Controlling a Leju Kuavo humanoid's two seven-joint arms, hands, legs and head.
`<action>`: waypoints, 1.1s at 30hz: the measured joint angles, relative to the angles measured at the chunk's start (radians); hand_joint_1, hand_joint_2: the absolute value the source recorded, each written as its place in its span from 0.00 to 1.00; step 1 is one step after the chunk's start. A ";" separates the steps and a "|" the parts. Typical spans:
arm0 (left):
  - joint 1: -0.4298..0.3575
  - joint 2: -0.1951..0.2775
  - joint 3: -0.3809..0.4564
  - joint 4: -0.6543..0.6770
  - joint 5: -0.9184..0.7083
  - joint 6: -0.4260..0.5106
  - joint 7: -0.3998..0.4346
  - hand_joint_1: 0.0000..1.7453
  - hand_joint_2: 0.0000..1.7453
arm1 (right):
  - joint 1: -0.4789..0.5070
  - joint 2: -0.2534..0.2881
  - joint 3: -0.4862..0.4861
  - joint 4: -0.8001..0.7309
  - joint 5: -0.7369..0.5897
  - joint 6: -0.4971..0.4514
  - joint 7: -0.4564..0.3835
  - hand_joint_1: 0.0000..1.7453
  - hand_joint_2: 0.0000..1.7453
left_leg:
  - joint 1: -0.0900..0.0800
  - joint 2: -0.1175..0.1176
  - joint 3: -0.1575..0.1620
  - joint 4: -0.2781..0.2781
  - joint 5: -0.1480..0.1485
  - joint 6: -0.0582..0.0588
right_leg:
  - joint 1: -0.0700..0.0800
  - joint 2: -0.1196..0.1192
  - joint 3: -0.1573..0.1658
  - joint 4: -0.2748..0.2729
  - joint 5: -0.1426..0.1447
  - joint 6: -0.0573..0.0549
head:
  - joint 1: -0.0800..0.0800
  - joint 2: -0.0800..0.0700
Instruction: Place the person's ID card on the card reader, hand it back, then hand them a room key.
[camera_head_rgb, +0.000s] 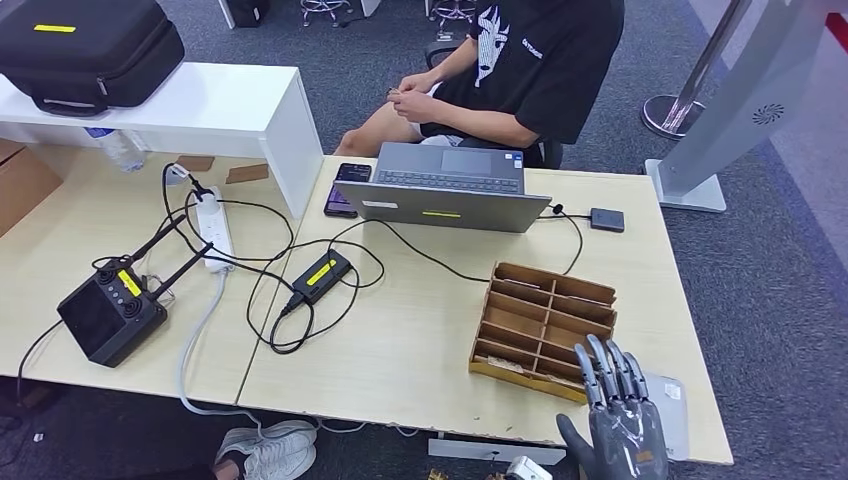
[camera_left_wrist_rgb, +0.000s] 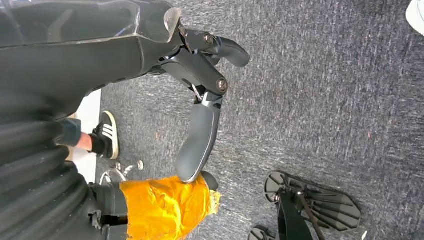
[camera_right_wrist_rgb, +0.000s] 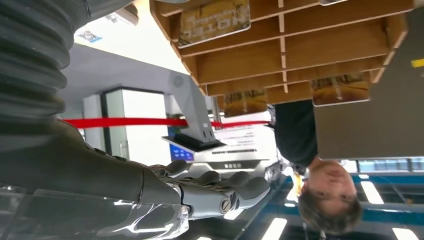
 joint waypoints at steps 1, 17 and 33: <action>0.000 0.000 -0.001 0.000 -0.001 0.000 0.000 0.00 1.00 | -0.004 0.003 -0.003 0.011 0.001 0.000 0.002 0.00 1.00 | 0.000 0.000 0.000 0.000 0.000 0.000 | 0.000 0.000 0.000 0.000 0.000 0.000 | 0.000 0.000; -0.001 0.000 -0.009 0.000 -0.005 -0.006 0.006 0.00 1.00 | -0.043 0.026 -0.022 0.107 0.000 0.000 0.010 0.85 1.00 | 0.000 0.000 0.000 0.000 0.000 0.000 | 0.000 0.000 0.000 0.000 0.000 0.000 | 0.000 0.000; -0.001 0.000 -0.010 0.000 -0.010 -0.007 0.006 0.00 1.00 | -0.082 0.028 -0.037 0.196 0.026 -0.014 0.051 0.92 1.00 | 0.000 0.000 0.001 0.000 0.000 0.000 | 0.000 0.000 0.000 0.000 0.000 0.000 | 0.000 0.000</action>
